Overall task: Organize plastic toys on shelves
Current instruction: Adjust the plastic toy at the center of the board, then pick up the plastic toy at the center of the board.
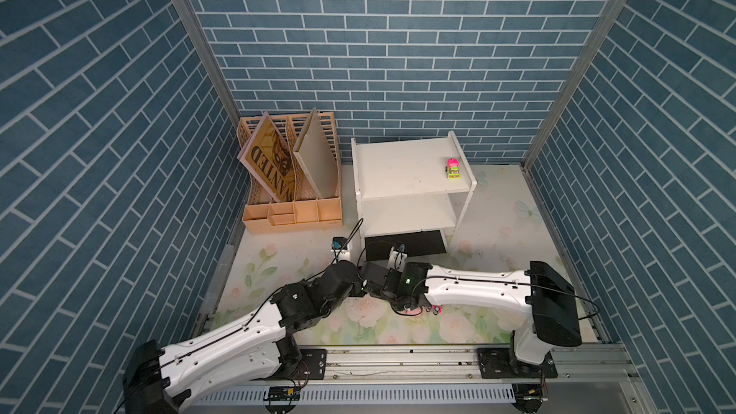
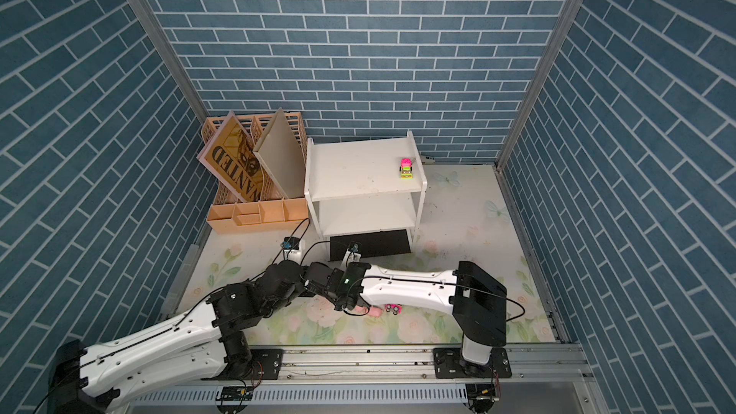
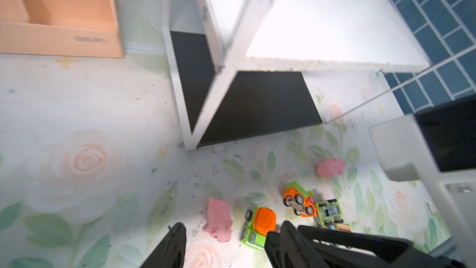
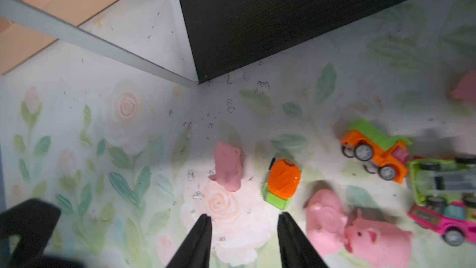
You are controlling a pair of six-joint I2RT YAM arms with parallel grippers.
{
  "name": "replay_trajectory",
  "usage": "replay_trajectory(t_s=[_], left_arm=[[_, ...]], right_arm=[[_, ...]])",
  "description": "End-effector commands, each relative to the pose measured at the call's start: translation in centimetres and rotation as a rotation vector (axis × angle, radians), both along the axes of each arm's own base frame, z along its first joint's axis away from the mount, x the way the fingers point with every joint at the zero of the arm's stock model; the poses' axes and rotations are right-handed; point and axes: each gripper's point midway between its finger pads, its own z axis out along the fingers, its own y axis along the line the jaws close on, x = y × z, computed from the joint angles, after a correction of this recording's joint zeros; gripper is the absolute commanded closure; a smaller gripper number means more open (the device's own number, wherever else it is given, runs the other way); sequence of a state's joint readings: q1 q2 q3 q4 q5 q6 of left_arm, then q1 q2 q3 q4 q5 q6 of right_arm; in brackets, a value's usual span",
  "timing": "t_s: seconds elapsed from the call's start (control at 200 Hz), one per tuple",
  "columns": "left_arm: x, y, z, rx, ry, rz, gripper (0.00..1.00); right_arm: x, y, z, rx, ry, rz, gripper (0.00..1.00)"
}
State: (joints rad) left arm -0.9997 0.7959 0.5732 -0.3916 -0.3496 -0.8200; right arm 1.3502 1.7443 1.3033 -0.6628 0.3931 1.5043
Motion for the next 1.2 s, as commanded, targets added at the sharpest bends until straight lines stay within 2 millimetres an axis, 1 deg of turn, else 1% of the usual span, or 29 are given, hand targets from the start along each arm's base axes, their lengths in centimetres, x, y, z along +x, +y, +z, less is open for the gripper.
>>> replay_trajectory(t_s=[0.0,0.07,0.19,0.265,0.4,0.59,0.66,0.775,0.855,0.87,0.92,1.015,1.07,1.195], left_arm=[[0.1,3.2,0.5,0.039,-0.041,0.113,0.38],[0.0,4.0,0.9,0.048,-0.053,0.126,0.37],[-0.3,4.7,0.3,0.079,-0.044,0.133,0.36],[-0.4,4.7,0.0,0.077,-0.041,0.129,0.36],[-0.4,4.7,0.2,0.065,-0.050,0.126,0.36],[-0.3,4.7,0.2,0.069,-0.053,0.127,0.36],[-0.4,4.8,0.1,0.067,-0.054,0.129,0.36],[-0.4,4.9,0.0,0.067,-0.054,0.132,0.36],[-0.4,4.9,0.1,0.067,-0.056,0.132,0.36],[-0.4,4.9,0.1,0.067,-0.056,0.130,0.36],[-0.3,4.9,0.1,0.071,-0.055,0.130,0.36],[-0.3,4.8,0.1,0.074,-0.057,0.128,0.36],[-0.2,4.8,0.1,0.074,-0.058,0.126,0.36],[0.0,4.4,0.2,0.070,-0.061,0.119,0.36]], right_arm=[[-0.1,-2.1,-2.5,-0.060,0.032,-0.158,0.55],[0.0,-2.3,-3.0,-0.059,0.041,-0.181,0.56],[-0.3,-3.0,-4.0,-0.070,0.056,-0.207,0.58],[-0.3,-3.1,-4.4,-0.075,0.060,-0.208,0.58],[-0.3,-3.1,-5.2,-0.106,0.067,-0.211,0.55],[0.0,-2.9,-6.7,-0.139,0.077,-0.207,0.55],[0.1,-2.9,-7.1,-0.152,0.075,-0.202,0.57],[0.7,-2.7,-7.1,-0.169,0.054,-0.194,0.59],[1.0,-2.6,-7.0,-0.174,0.044,-0.189,0.65],[1.0,-2.6,-7.0,-0.177,0.040,-0.187,0.67],[1.3,-2.5,-6.7,-0.181,0.030,-0.186,0.71],[1.3,-2.4,-5.7,-0.200,0.012,-0.160,0.76],[1.3,-2.4,-4.6,-0.210,-0.006,-0.139,0.78],[1.1,-2.8,-0.6,-0.225,-0.072,-0.030,0.81]])
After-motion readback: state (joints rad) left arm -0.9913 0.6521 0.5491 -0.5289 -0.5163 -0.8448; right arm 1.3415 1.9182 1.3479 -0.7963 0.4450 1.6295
